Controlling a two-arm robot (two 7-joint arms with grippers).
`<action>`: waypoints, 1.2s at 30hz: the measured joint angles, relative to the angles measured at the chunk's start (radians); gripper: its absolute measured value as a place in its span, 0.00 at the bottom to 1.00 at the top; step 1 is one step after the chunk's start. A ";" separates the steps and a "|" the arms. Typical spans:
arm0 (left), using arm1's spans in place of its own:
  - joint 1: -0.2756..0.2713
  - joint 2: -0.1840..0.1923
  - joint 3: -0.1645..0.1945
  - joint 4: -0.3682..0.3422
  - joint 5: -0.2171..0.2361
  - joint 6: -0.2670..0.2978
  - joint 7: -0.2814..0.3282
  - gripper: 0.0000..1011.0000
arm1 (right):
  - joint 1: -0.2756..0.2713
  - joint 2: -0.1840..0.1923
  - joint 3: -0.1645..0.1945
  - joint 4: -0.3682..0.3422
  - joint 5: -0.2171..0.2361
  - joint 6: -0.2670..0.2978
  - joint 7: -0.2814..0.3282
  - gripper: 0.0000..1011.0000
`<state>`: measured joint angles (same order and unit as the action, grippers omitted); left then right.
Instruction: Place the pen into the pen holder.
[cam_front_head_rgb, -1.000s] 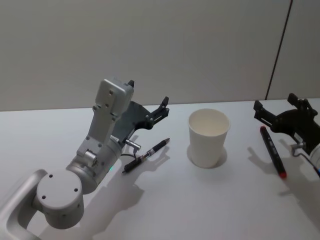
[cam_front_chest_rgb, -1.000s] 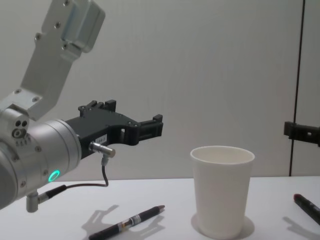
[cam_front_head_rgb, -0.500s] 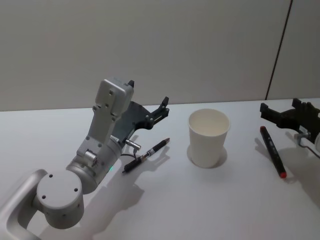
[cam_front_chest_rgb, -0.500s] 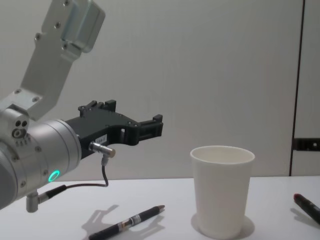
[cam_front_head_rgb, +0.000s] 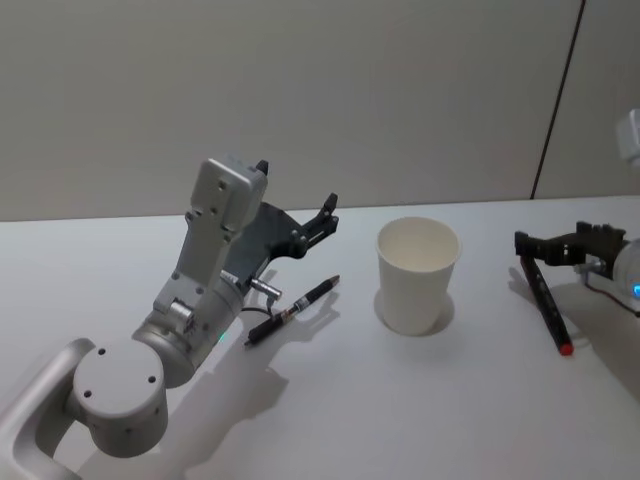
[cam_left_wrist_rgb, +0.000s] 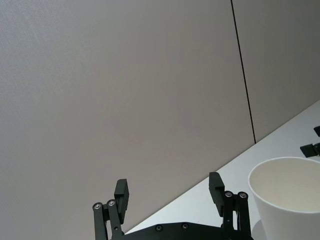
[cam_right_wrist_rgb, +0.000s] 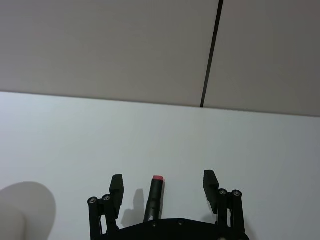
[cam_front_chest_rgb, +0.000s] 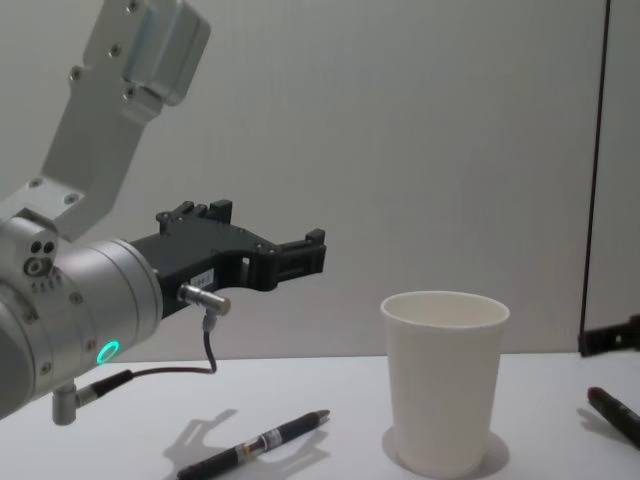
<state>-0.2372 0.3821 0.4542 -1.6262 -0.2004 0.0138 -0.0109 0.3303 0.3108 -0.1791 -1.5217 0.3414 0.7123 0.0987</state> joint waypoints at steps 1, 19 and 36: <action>0.000 0.000 0.000 0.000 0.000 0.000 0.000 0.99 | 0.016 -0.006 -0.005 0.018 -0.009 0.022 0.001 0.99; 0.000 0.000 0.000 0.000 0.000 0.000 0.000 0.99 | 0.092 -0.056 -0.043 0.125 -0.055 0.161 0.010 0.99; 0.000 0.000 0.000 0.000 0.000 0.000 0.000 0.99 | 0.104 -0.069 -0.042 0.133 -0.058 0.196 0.003 0.99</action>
<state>-0.2371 0.3821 0.4542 -1.6262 -0.2004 0.0138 -0.0109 0.4344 0.2414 -0.2206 -1.3890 0.2833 0.9082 0.1016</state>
